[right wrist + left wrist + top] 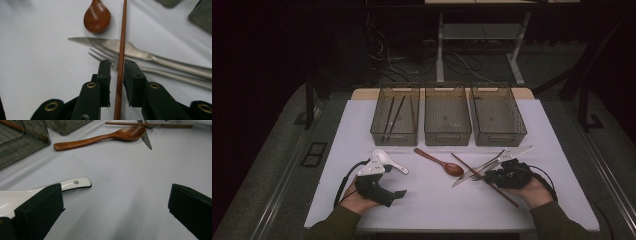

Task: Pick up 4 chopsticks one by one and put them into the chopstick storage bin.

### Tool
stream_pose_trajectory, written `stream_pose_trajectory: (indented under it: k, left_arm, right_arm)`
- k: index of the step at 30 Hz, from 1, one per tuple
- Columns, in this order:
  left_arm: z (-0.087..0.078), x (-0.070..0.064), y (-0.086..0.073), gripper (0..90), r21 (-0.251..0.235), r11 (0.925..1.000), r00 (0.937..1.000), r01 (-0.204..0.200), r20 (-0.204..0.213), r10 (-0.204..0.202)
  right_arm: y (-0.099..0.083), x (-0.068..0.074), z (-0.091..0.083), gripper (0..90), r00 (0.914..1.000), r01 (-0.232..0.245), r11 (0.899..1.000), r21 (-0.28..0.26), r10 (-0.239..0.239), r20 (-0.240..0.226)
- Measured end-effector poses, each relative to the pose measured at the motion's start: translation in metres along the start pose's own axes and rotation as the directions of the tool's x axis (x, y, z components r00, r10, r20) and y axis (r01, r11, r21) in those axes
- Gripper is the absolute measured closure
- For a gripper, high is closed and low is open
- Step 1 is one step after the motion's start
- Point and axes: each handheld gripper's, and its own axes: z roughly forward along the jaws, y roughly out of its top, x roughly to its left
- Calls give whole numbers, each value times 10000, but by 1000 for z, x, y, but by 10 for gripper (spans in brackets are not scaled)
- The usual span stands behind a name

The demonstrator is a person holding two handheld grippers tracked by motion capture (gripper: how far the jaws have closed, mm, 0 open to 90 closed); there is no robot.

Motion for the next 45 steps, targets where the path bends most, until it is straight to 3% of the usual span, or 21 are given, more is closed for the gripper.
stream_pose_trajectory:
  k: [3, 15, 23, 29, 38, 45]
  left_arm:
    - [0, 0, 0, 0, 24, 10000, 10000, 1, -7, -1]
    - [0, 0, 0, 0, 65, 10000, 10000, -49, -9, 49]
    - [0, 0, 0, 0, 97, 9999, 10000, -87, 5, 87]
    - [0, -1, 0, 0, 92, 9999, 10000, -92, 10, 91]
    - [1, -1, 0, 0, 79, 9999, 10000, -74, 15, 73]
    - [2, -1, 0, 0, 131, 9999, 9999, -105, 7, 105]
  right_arm:
    - [-4, 0, 1, 763, 9996, 114, 9995, 283, -120, 239]
    - [-9, -3, 9, 783, 9992, 223, 9961, 852, -251, 315]
    - [-9, -2, 10, 830, 9985, 316, 9953, 914, -356, 420]
    - [-9, -4, 8, 837, 9994, 111, 9965, 825, -139, 332]
    - [-5, -7, -2, 837, 9999, -130, 9999, -108, 130, -7]
    - [1, -11, -10, 837, 9984, -396, 9942, -1004, 352, -445]
